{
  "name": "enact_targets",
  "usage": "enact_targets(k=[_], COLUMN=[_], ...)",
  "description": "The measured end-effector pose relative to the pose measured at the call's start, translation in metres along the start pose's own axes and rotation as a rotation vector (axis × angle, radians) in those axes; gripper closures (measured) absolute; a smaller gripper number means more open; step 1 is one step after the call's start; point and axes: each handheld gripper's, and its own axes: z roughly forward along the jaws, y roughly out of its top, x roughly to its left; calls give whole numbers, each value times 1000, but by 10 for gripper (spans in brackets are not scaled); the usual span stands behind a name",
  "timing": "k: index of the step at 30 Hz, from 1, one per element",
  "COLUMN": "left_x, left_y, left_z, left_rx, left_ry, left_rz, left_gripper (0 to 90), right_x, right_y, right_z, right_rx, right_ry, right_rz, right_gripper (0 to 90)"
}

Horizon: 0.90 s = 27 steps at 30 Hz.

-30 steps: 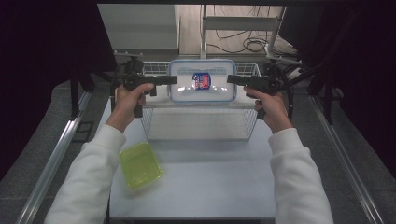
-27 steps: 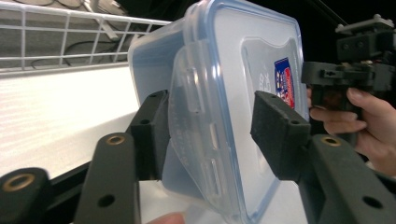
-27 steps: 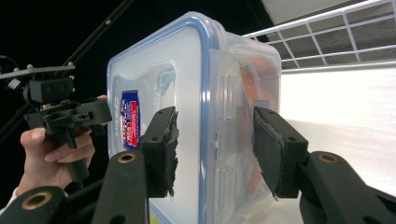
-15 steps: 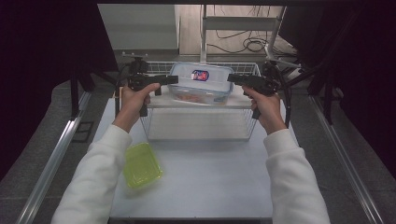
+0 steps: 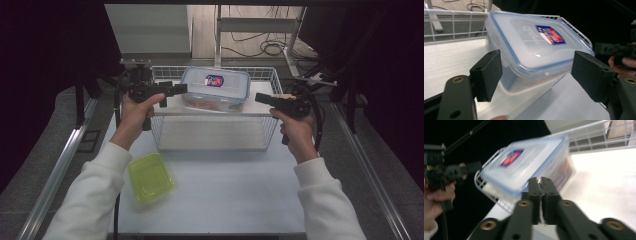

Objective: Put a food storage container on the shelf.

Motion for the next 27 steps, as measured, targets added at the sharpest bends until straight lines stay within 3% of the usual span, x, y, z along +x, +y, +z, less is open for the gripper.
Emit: enact_targets(k=[2,4,9,16,27], left_x=[-1,-3,-7,-8,-10], left_y=[-3,-6,-11,-16,-23], left_z=[-3,-7,-11,-16,-20], left_rx=[-6,-10,-4,3,12], left_ry=[1,-10,-18,-32,-43], left_rz=[-1,2,8,15,32], left_gripper=[230,229,217,209,198], right_x=[4,12,24,26,12], right_y=[-8,-17,-31,-35,-27], right_z=[0,4,25,50,52], right_rx=[35,81,134,136,89], right_ry=[25,30,40,19,-23], right_rz=[-20,-78,-122,-134,-78], right_gripper=[889,889,889,889,890])
